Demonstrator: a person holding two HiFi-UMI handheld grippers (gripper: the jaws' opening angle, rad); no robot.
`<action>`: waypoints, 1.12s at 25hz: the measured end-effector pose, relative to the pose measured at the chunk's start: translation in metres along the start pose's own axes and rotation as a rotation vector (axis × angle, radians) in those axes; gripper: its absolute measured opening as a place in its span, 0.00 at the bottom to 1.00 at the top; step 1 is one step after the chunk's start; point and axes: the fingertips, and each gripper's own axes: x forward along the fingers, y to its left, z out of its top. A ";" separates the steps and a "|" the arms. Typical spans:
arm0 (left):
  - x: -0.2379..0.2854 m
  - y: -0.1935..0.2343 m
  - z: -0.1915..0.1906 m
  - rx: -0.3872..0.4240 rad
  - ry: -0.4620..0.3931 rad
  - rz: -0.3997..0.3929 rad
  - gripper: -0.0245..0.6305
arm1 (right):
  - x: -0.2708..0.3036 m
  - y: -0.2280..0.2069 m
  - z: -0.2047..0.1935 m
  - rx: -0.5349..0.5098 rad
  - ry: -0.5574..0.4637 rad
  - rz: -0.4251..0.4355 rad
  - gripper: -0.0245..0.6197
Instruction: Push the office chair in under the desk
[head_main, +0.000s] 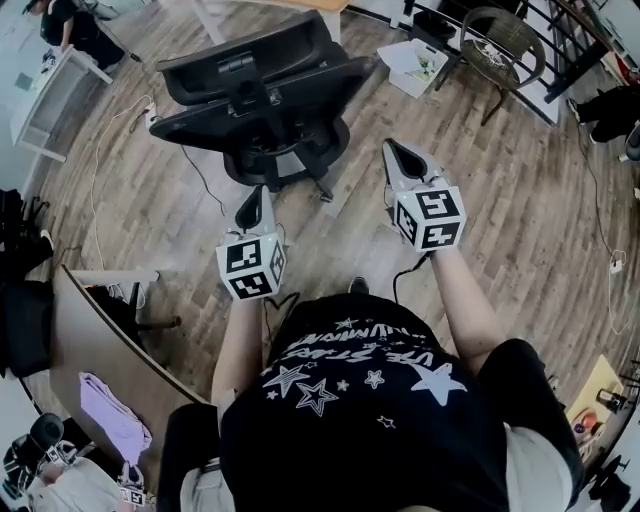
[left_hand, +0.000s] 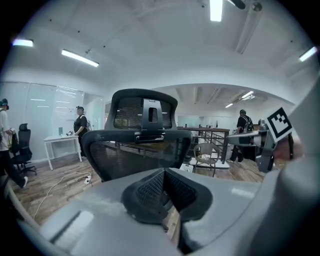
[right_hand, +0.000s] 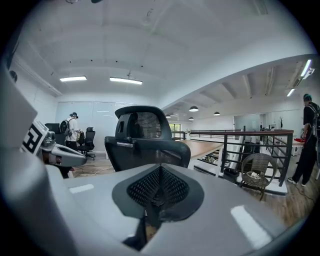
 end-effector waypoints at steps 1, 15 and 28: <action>0.001 -0.002 0.000 0.003 0.001 -0.003 0.04 | 0.000 -0.001 -0.001 0.004 0.003 0.005 0.04; 0.009 -0.005 0.004 0.024 -0.053 0.078 0.04 | 0.013 -0.017 -0.010 -0.067 -0.004 0.056 0.04; 0.027 0.042 0.026 0.322 -0.119 0.183 0.75 | 0.062 -0.013 -0.006 -0.374 0.036 0.035 0.71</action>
